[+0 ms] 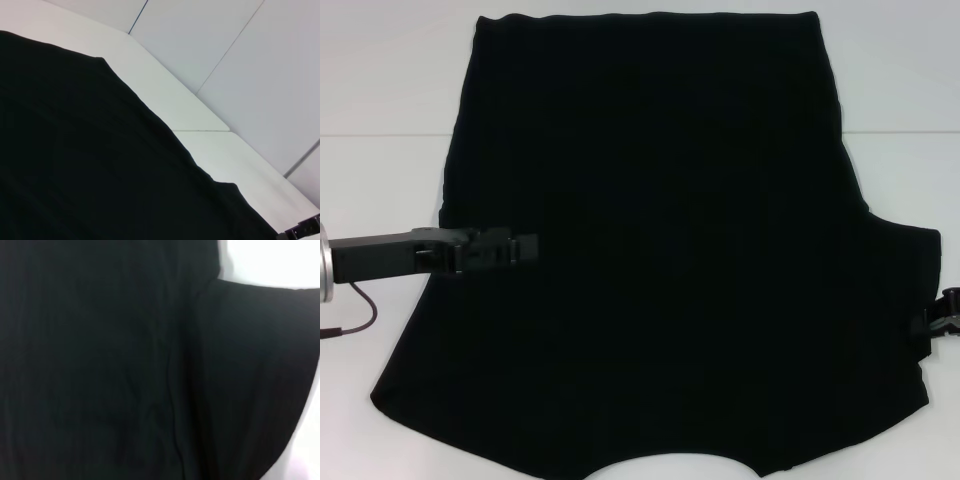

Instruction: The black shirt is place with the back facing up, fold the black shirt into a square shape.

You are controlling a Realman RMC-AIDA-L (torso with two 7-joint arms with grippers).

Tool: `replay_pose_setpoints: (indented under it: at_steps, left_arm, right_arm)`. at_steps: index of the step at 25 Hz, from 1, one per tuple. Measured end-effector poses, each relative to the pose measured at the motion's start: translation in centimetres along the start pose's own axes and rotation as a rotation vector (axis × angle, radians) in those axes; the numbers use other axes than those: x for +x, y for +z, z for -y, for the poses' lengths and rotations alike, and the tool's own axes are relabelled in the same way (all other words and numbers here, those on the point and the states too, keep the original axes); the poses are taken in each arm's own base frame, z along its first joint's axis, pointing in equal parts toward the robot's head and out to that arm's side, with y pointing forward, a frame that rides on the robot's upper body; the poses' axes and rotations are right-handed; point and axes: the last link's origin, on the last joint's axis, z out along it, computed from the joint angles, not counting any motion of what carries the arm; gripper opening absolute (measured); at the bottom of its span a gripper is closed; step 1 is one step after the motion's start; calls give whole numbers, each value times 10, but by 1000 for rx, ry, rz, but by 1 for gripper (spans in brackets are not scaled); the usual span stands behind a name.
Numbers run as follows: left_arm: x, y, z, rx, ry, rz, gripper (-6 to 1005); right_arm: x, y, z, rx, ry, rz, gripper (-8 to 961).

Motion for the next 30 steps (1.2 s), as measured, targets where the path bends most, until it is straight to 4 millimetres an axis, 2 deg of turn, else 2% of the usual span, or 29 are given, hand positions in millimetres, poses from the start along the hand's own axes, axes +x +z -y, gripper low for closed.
replay_pose_setpoints:
  at_steps: [5,10,22,30]
  left_arm:
    - [0,3,0,0,-4,-4,648]
    - [0,4,0,-4,-9,-5,648]
    - [3,2,-1,-15,-18,-29,648]
    - [3,2,-2,-23,-25,-47,648]
  right_arm:
    - [-1,-1,-1,-4,-4,-3,162]
    - [0,-7,6,3,10,9,15]
    - [-13,-49,38,53,77,172,39]
    - [-26,-57,32,49,50,217,55]
